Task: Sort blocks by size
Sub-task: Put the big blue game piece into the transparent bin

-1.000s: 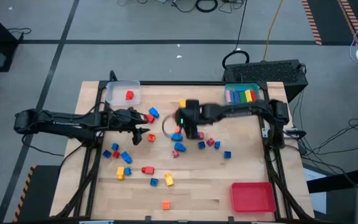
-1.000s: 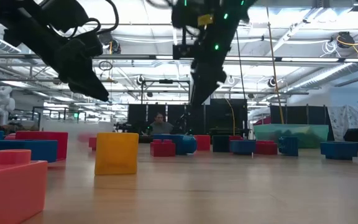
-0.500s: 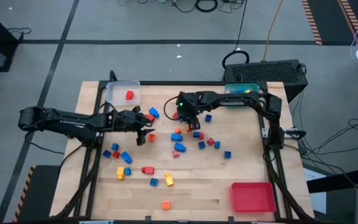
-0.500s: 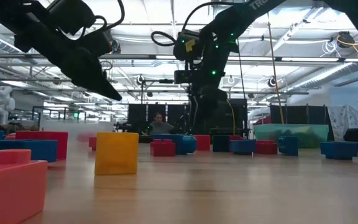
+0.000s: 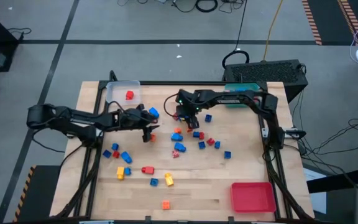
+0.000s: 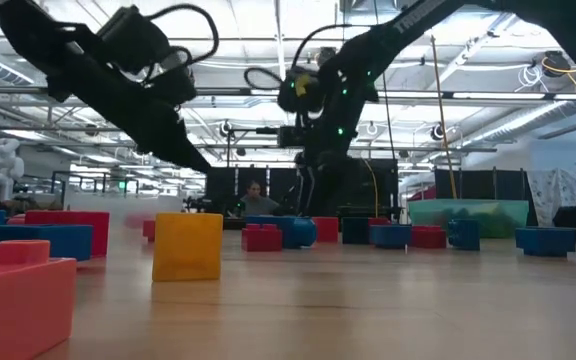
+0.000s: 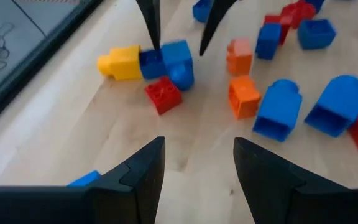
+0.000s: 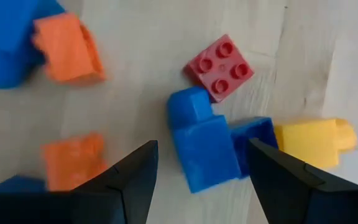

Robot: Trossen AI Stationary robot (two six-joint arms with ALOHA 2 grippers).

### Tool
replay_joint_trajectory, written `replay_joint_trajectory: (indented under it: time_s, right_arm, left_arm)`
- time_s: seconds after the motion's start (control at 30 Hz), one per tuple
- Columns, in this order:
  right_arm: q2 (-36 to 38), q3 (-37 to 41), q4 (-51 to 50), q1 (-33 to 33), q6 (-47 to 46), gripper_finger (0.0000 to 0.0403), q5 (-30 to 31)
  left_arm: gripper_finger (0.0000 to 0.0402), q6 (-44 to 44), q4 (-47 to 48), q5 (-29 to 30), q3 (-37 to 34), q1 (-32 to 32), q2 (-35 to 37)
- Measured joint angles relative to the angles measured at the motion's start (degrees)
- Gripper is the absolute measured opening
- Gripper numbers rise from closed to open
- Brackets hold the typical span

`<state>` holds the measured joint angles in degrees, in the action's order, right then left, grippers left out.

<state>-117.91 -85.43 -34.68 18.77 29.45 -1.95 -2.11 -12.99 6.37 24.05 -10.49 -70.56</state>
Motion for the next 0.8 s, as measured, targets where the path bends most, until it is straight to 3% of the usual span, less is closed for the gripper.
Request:
replay_joint_trajectory:
  time_s: [0.27, 0.8]
  right_arm:
    - [-1.1, 0.0, -0.9, 0.0, -0.9, 0.0219, -0.1]
    - [-1.1, 0.0, -3.1, -0.9, -3.9, 0.0116, -1.4]
  left_arm:
    - [0.0192, 0.1, -3.5, 0.0, 0.0, -0.5, -4.4]
    - [0.0192, -4.8, -14.5, -0.4, 0.1, -3.7, -7.7]
